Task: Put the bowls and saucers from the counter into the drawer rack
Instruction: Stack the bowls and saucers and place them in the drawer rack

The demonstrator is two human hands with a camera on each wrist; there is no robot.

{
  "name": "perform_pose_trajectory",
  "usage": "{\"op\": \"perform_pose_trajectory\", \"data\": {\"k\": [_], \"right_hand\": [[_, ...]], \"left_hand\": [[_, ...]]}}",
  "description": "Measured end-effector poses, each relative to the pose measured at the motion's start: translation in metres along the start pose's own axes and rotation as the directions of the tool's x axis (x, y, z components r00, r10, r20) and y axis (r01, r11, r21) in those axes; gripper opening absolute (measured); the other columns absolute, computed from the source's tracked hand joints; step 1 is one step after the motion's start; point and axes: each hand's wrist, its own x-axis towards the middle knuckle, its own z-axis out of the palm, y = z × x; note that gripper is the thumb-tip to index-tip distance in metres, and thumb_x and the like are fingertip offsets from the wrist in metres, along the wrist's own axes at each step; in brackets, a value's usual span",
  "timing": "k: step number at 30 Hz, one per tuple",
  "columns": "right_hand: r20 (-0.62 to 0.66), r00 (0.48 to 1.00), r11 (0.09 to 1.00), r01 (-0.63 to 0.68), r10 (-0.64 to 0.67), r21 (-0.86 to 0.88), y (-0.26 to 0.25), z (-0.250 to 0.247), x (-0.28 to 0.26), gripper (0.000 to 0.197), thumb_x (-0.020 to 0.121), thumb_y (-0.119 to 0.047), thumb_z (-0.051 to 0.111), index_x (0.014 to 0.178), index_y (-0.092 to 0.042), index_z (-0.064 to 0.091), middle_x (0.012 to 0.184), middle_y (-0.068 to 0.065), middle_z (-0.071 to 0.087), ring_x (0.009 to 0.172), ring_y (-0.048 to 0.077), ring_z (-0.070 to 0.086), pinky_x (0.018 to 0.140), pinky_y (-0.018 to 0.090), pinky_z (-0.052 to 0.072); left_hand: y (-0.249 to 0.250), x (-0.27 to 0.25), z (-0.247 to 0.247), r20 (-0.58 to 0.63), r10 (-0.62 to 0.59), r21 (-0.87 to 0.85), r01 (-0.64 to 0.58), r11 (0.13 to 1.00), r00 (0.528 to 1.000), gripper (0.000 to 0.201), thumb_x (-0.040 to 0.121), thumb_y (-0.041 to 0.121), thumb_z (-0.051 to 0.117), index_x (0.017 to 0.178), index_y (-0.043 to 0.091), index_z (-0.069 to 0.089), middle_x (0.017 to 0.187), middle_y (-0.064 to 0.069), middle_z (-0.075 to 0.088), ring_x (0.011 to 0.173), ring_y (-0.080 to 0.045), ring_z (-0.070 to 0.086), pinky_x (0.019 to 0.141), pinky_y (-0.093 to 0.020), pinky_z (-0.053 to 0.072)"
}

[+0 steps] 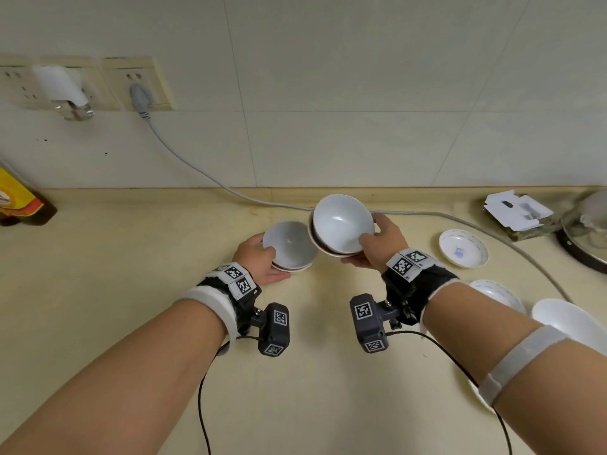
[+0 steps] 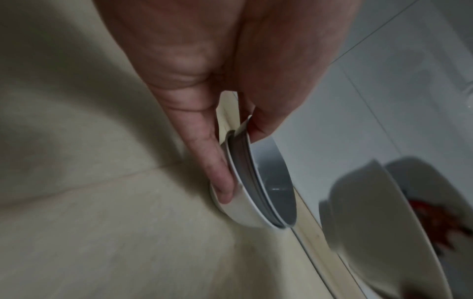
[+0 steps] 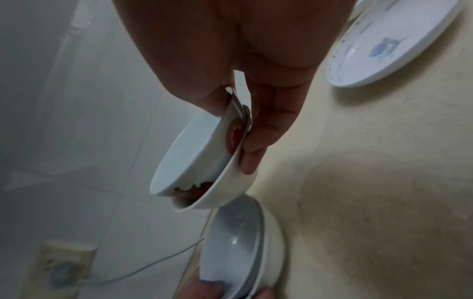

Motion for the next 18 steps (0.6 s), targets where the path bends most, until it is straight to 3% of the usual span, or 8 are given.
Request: {"op": "perform_pose_trajectory", "data": {"k": [2,5,7,9,13,16,18], "right_hand": [[0.061,0.998,0.998,0.001,0.003,-0.060,-0.007,0.008,-0.013,0.057,0.090,0.003,0.041,0.142,-0.022,0.040,0.138,0.023,0.047,0.084,0.051,0.070,0.057,0.044,0.063],[0.115,0.993,0.985,0.012,0.008,-0.170,-0.006,0.023,-0.032,0.051,0.090,0.002,0.041,0.134,-0.023,0.045,0.134,0.023,0.048,0.098,0.053,0.063,0.065,0.054,0.061],[0.133,0.991,0.971,0.025,0.007,-0.238,-0.001,0.030,-0.044,0.049,0.089,0.000,0.041,0.131,-0.024,0.046,0.126,0.021,0.050,0.099,0.050,0.062,0.058,0.051,0.062],[0.142,0.990,0.958,0.032,0.009,-0.284,0.006,0.034,-0.053,0.047,0.089,-0.001,0.041,0.129,-0.025,0.045,0.119,0.018,0.050,0.095,0.049,0.063,0.052,0.048,0.061],[0.129,0.991,0.968,0.014,0.019,-0.251,0.016,0.039,-0.063,0.044,0.088,0.000,0.041,0.124,-0.025,0.044,0.124,0.019,0.050,0.092,0.051,0.065,0.059,0.050,0.062],[0.128,0.991,0.964,0.011,0.024,-0.264,0.021,0.039,-0.066,0.041,0.087,0.000,0.038,0.119,-0.025,0.042,0.125,0.021,0.052,0.073,0.044,0.069,0.052,0.043,0.061],[0.115,0.993,0.954,0.035,-0.001,-0.298,0.026,0.041,-0.068,0.043,0.086,-0.003,0.040,0.124,-0.023,0.042,0.121,0.022,0.056,0.072,0.041,0.069,0.057,0.049,0.062]], "left_hand": [[-0.012,-0.018,0.000,0.045,-0.019,0.017,0.019,1.000,0.999,0.056,0.096,-0.004,0.043,0.144,0.024,0.047,0.124,-0.017,0.051,0.101,-0.050,0.067,0.087,-0.052,0.058],[-0.027,-0.043,-0.001,0.129,-0.070,0.016,0.069,0.998,0.989,0.057,0.097,-0.003,0.046,0.146,0.026,0.045,0.131,-0.017,0.051,0.097,-0.048,0.068,0.077,-0.045,0.062],[-0.036,-0.053,-0.004,0.186,-0.092,0.018,0.090,0.996,0.978,0.056,0.097,0.004,0.054,0.147,0.028,0.045,0.143,-0.015,0.051,0.097,-0.045,0.070,0.069,-0.040,0.064],[-0.042,-0.062,-0.008,0.219,-0.103,0.064,0.091,0.994,0.970,0.052,0.098,0.015,0.058,0.145,0.031,0.044,0.146,-0.014,0.051,0.097,-0.042,0.072,0.072,-0.038,0.064],[-0.050,-0.071,-0.016,0.212,-0.088,0.125,0.062,0.990,0.973,0.048,0.101,0.035,0.052,0.148,0.038,0.041,0.142,-0.003,0.052,0.096,-0.033,0.074,0.088,-0.044,0.060],[-0.052,-0.073,-0.019,0.168,-0.084,0.088,0.069,0.994,0.982,0.039,0.101,0.041,0.046,0.139,0.033,0.050,0.137,-0.003,0.056,0.103,-0.031,0.071,0.088,-0.048,0.059],[-0.053,-0.073,-0.020,0.140,-0.084,0.031,0.081,0.996,0.987,0.037,0.099,0.049,0.046,0.128,0.028,0.055,0.133,-0.008,0.059,0.108,-0.028,0.067,0.086,-0.053,0.059]]}}
